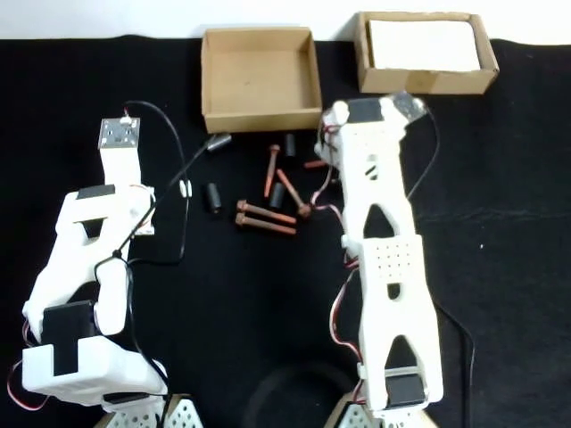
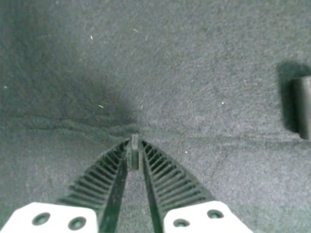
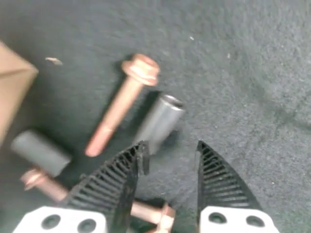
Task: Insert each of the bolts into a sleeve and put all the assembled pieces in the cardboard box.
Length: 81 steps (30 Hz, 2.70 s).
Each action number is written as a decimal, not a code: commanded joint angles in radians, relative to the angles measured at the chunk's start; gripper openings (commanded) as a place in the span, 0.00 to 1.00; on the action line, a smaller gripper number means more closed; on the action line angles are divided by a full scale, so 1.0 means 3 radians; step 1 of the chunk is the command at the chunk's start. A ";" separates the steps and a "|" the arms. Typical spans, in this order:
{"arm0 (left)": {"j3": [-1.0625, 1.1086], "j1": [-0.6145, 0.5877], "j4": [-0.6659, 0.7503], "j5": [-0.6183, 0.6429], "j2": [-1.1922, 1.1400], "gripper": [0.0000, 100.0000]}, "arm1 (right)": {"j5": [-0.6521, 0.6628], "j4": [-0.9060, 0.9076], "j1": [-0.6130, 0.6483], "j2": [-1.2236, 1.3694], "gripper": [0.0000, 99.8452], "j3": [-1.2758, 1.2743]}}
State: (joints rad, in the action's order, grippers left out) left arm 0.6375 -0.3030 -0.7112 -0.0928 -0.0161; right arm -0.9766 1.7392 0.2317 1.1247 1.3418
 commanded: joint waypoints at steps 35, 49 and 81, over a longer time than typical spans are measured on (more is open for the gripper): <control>-0.0110 0.0054 -0.0010 0.0015 0.0013 0.01 | 0.2644 0.0054 0.0202 0.0422 0.16 0.0294; -0.0110 0.0054 -0.0010 0.0015 0.0013 0.01 | 0.3330 0.0049 0.0084 0.0064 0.16 0.0263; -0.0110 0.0054 -0.0026 0.0015 0.0013 0.01 | 0.1729 -0.0008 0.0013 0.0591 0.16 0.0289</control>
State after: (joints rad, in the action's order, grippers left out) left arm 0.6375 -0.3030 -0.7173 -0.0928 -0.0161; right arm -0.4519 1.7469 0.2562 1.2935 1.4170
